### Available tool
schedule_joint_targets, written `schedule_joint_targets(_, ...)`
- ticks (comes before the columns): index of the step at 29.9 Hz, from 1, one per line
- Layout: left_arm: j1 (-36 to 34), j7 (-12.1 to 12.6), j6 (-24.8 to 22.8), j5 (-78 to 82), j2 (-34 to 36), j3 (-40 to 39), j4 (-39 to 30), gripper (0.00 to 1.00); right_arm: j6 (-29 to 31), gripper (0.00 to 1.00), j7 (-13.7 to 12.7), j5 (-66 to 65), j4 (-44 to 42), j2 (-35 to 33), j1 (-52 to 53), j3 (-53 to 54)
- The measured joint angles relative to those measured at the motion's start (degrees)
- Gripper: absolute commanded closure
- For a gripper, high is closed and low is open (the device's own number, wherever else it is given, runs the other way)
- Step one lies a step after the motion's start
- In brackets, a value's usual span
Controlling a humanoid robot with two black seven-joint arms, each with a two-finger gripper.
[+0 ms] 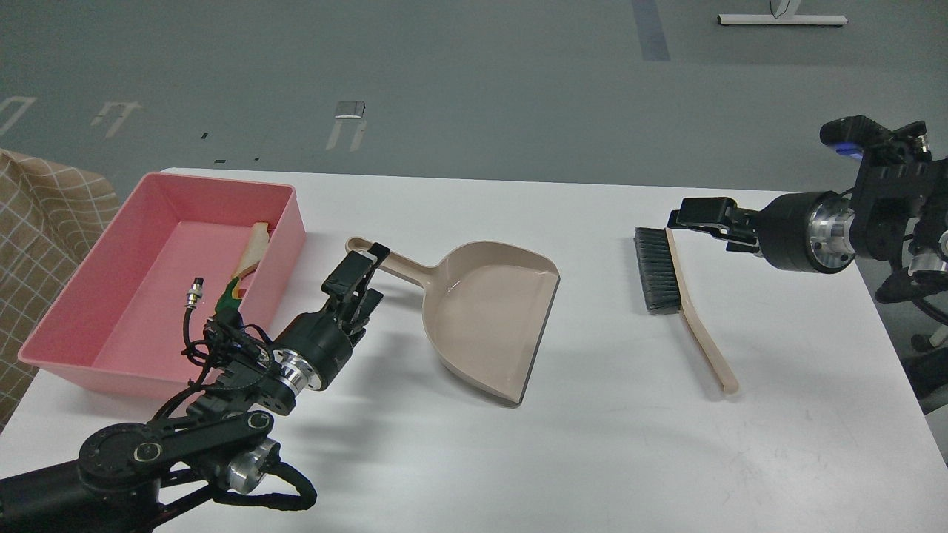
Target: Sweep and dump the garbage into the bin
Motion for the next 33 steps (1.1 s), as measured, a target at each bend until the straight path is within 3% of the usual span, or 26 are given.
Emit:
schedule_joint_targets(12, -2.8, -0.2, 0.0, 0.0, 3.0, -0.4, -7.4, 0.03, 0.0, 0.01, 0.0, 6.8, 0.3, 1.9, -0.3, 7.8)
schedule_joint_targets(20, -8.5, -0.1, 0.0, -0.4, 3.1, -0.4, -8.0, 0.03, 0.0, 0.02, 0.0, 11.9, -1.4, 3.3, -0.5, 16.7)
schedule_joint_targets(33, -24.1, -0.4, 0.0, -9.4, 5.2, 0.5, -5.2, 0.03, 0.0, 0.06, 0.0, 20.0, -13.9, 16.8, -1.2, 37.4)
